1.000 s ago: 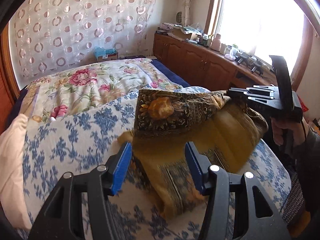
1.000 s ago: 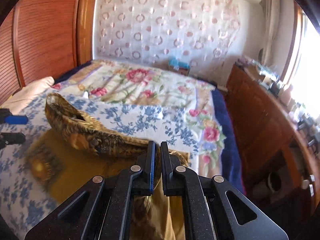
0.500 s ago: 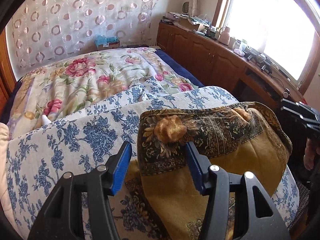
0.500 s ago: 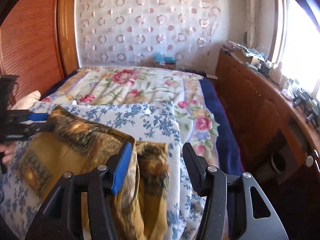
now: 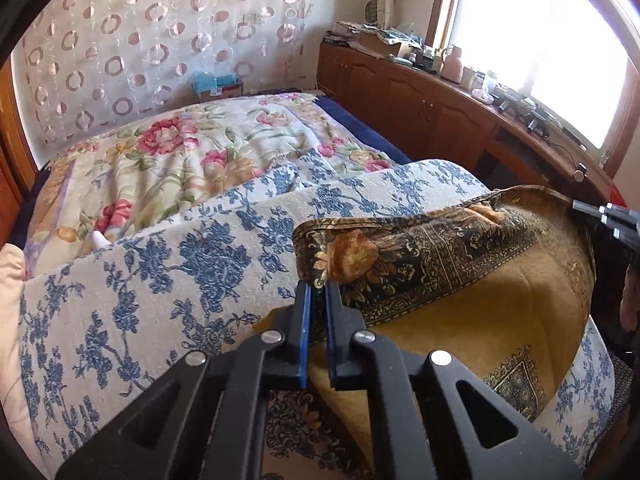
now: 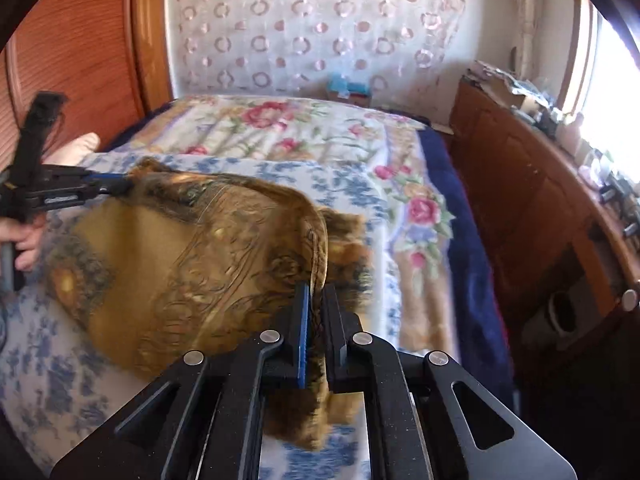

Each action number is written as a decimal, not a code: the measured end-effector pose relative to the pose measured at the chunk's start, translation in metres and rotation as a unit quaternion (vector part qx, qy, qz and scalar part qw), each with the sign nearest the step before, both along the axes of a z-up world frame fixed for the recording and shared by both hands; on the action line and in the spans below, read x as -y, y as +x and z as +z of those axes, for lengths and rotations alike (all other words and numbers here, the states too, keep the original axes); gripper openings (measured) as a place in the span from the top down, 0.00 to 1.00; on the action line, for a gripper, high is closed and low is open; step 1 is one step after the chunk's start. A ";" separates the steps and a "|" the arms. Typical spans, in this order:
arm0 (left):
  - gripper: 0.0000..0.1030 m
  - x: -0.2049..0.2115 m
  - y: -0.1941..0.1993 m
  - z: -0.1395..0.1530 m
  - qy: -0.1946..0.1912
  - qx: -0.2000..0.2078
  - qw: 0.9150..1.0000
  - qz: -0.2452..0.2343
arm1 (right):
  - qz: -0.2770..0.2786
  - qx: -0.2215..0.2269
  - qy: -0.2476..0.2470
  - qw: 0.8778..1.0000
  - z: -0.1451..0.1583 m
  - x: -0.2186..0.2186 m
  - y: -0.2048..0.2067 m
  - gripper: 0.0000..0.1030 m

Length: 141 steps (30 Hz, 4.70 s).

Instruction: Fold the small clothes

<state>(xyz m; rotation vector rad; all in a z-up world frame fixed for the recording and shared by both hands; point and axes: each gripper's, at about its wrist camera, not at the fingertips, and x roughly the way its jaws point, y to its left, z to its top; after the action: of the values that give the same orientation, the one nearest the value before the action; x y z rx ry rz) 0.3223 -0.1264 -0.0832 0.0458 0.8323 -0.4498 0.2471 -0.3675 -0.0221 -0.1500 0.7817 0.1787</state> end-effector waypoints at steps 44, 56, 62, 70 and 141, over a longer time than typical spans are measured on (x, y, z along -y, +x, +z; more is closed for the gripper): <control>0.95 -0.104 -0.082 0.077 -0.098 0.073 0.992 0.027 | 0.100 0.056 0.081 0.990 0.049 -0.080 0.025 0.90; 0.95 -0.301 -0.153 0.073 -0.103 0.122 0.960 0.228 | 0.272 0.091 0.082 0.954 0.102 -0.287 0.085 0.90; 0.95 -0.362 -0.170 0.031 -0.132 0.101 0.936 0.310 | 0.363 0.080 0.053 0.927 0.108 -0.413 0.111 0.90; 0.95 -0.378 -0.171 -0.020 -0.130 0.047 0.926 0.351 | 0.437 0.034 0.014 0.899 0.074 -0.538 0.145 0.89; 0.35 -0.147 -0.240 0.102 -0.001 0.159 0.967 0.197 | 0.066 0.122 0.130 0.982 0.079 -0.191 -0.139 0.25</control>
<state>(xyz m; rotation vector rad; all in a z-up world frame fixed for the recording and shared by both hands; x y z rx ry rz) 0.0819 0.0208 0.0184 -0.0482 0.5058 -0.0619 0.1086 -0.1762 0.0566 0.0237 0.4984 0.3790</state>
